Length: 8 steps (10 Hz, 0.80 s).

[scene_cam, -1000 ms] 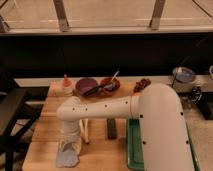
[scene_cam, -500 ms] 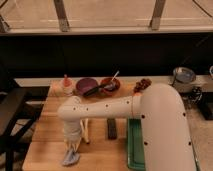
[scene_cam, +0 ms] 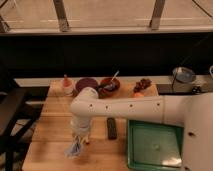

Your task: Wipe tray with towel

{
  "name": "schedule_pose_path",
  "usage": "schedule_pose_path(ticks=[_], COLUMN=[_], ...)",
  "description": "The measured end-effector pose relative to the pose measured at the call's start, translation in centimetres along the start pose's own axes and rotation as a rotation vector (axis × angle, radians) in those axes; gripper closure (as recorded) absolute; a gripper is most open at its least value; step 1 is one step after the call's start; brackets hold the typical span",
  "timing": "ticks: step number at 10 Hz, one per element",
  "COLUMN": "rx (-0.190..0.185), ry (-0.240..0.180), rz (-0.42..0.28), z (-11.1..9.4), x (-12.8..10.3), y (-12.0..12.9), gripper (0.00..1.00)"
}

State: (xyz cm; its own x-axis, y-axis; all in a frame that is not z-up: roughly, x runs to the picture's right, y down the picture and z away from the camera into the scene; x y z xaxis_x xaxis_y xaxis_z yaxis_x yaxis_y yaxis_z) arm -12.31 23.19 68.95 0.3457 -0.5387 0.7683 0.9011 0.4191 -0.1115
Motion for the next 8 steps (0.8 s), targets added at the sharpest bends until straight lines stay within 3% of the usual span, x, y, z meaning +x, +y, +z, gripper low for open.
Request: schedule_pose_path(ticks=[3,6,8], rx=[0.051,0.042,0.028], ry=[0.078,0.118,0.123], rz=[0.126,0.275,0.356], z=[-6.0,-8.0,-8.6], x=[3.1,6.4,7.8], y=[3.9,10.0,13.4], gripper=[1.0,1.0,1.0])
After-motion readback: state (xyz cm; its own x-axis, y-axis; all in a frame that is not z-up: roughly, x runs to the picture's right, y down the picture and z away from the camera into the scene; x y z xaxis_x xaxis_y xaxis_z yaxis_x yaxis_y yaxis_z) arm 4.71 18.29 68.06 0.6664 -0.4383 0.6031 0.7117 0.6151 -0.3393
